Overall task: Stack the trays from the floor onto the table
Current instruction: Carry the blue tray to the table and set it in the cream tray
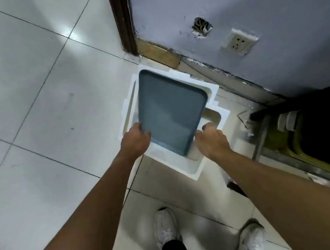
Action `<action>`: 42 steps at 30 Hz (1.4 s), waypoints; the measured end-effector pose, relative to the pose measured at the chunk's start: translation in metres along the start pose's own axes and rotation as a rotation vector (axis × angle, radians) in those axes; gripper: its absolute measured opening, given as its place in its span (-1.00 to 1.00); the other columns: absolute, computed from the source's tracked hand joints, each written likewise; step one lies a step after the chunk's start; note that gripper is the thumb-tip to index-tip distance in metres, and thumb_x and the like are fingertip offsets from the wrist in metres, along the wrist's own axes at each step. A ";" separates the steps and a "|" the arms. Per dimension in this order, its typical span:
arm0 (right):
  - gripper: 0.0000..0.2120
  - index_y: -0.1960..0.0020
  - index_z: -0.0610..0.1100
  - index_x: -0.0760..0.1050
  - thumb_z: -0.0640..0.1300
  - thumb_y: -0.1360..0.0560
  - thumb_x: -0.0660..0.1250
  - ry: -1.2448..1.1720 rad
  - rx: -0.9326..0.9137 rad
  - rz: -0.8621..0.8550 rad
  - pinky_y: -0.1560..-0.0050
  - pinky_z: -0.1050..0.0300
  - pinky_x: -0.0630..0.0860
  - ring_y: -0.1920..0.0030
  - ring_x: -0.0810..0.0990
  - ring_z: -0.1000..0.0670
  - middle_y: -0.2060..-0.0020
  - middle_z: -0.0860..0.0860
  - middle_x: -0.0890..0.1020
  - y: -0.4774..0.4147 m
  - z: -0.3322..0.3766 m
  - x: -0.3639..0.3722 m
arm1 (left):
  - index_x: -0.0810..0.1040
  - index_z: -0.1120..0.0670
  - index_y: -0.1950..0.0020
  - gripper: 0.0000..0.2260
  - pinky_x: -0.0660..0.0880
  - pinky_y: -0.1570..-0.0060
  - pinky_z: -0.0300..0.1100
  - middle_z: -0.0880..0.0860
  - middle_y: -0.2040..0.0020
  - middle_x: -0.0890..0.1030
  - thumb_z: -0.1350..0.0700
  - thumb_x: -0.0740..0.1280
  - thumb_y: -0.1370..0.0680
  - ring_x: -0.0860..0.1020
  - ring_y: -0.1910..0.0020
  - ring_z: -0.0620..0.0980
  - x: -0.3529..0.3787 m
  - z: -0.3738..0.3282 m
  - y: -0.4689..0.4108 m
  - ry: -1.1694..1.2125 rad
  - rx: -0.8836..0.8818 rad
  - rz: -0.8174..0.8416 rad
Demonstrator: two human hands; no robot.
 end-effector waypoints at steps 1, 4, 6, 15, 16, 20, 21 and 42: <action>-0.67 -0.29 -0.14 0.38 -0.01 -0.62 0.07 -0.032 0.009 -0.029 -0.12 -0.10 0.53 -0.11 0.58 -0.22 -0.13 -0.13 0.60 -0.007 -0.002 0.005 | 0.36 0.11 -0.51 -0.59 0.38 -0.35 -0.04 0.10 -0.42 0.51 0.05 0.21 -0.67 0.48 -0.37 0.14 0.006 0.004 -0.007 0.015 -0.015 -0.016; -0.72 -0.24 -0.12 0.40 -0.01 -0.66 0.05 -0.072 0.000 -0.096 -0.12 -0.16 0.55 -0.06 0.59 -0.20 -0.08 -0.13 0.60 -0.022 0.000 0.015 | 0.32 0.10 -0.54 -0.57 0.37 -0.37 -0.02 0.10 -0.45 0.47 0.06 0.22 -0.68 0.46 -0.39 0.16 0.016 0.016 -0.024 -0.026 -0.044 -0.036; -0.71 -0.27 -0.13 0.41 -0.02 -0.69 0.05 -0.062 -0.021 -0.131 -0.15 -0.16 0.54 -0.11 0.57 -0.22 -0.12 -0.15 0.58 -0.027 0.001 0.018 | 0.31 0.08 -0.56 -0.55 0.36 -0.39 0.03 0.08 -0.48 0.45 0.04 0.22 -0.68 0.45 -0.41 0.18 0.022 0.019 -0.032 -0.088 -0.029 -0.014; -0.80 -0.19 -0.23 0.45 -0.21 -0.61 0.18 -0.121 -0.002 -0.158 -0.14 -0.14 0.56 -0.13 0.57 -0.27 -0.12 -0.19 0.58 -0.019 0.011 0.007 | 0.47 0.07 -0.42 -0.66 0.52 -0.14 -0.02 0.13 -0.25 0.63 0.15 0.26 -0.64 0.61 -0.15 0.22 0.005 0.008 -0.019 -0.258 0.062 -0.193; -0.80 -0.17 -0.24 0.46 -0.22 -0.60 0.19 -0.123 0.006 -0.158 -0.15 -0.15 0.57 -0.12 0.58 -0.28 -0.12 -0.20 0.59 -0.016 0.012 0.001 | 0.46 0.07 -0.43 -0.65 0.52 -0.13 -0.01 0.15 -0.24 0.63 0.18 0.24 -0.63 0.59 -0.14 0.24 0.001 0.008 -0.017 -0.275 0.052 -0.181; -0.78 -0.18 -0.24 0.49 -0.24 -0.56 0.21 -0.080 0.011 -0.161 -0.14 -0.12 0.59 -0.13 0.59 -0.28 -0.14 -0.20 0.60 -0.006 0.017 -0.027 | 0.37 0.15 -0.48 -0.63 0.45 -0.21 0.04 0.23 -0.32 0.57 0.19 0.17 -0.66 0.52 -0.26 0.31 -0.018 -0.001 -0.004 -0.323 0.054 -0.159; -0.75 -0.21 -0.24 0.48 -0.24 -0.55 0.23 -0.068 0.009 -0.159 -0.16 -0.10 0.57 -0.16 0.58 -0.29 -0.15 -0.21 0.60 -0.003 0.020 -0.036 | 0.36 0.14 -0.51 -0.61 0.43 -0.24 0.05 0.22 -0.35 0.55 0.17 0.17 -0.67 0.50 -0.29 0.30 -0.025 -0.004 0.000 -0.314 0.064 -0.171; -0.70 -0.26 -0.21 0.49 -0.18 -0.59 0.14 -0.042 -0.030 -0.017 0.02 0.06 0.38 -0.20 0.55 -0.25 -0.22 -0.19 0.58 0.119 0.030 -0.156 | 0.51 0.13 -0.22 -0.77 0.36 0.05 -0.07 0.23 -0.05 0.65 0.12 0.10 -0.69 0.54 -0.07 0.29 -0.105 -0.083 0.132 -0.085 0.114 -0.278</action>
Point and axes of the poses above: each hand's wrist, its own y-axis away from the middle knuckle, its own x-axis out of the palm, z = x × y, the point moved 5 cm from there along -y, towards the middle knuckle
